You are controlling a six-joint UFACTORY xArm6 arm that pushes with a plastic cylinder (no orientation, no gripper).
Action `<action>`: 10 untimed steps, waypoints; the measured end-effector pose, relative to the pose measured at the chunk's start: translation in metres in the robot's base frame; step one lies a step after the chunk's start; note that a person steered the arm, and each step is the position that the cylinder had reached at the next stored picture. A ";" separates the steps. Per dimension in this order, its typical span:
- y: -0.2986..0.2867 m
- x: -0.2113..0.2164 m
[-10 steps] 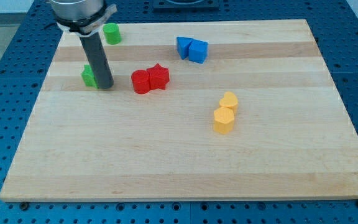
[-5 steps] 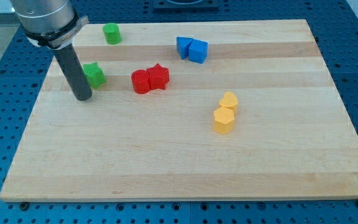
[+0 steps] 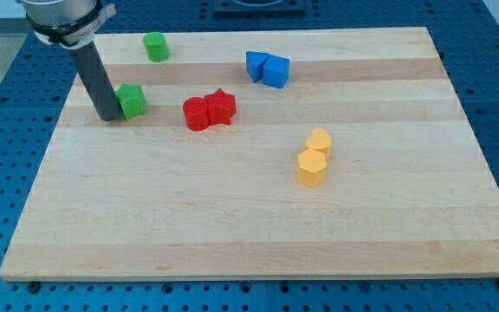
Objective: Push green star closer to green circle
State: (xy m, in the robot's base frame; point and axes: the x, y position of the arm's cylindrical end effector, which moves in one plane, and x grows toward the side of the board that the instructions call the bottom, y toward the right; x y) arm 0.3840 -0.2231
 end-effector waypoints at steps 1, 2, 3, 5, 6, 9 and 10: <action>0.000 -0.006; 0.007 -0.012; 0.029 -0.012; 0.084 0.017; 0.084 0.016; 0.084 0.001; 0.084 -0.003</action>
State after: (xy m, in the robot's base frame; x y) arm 0.3805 -0.1394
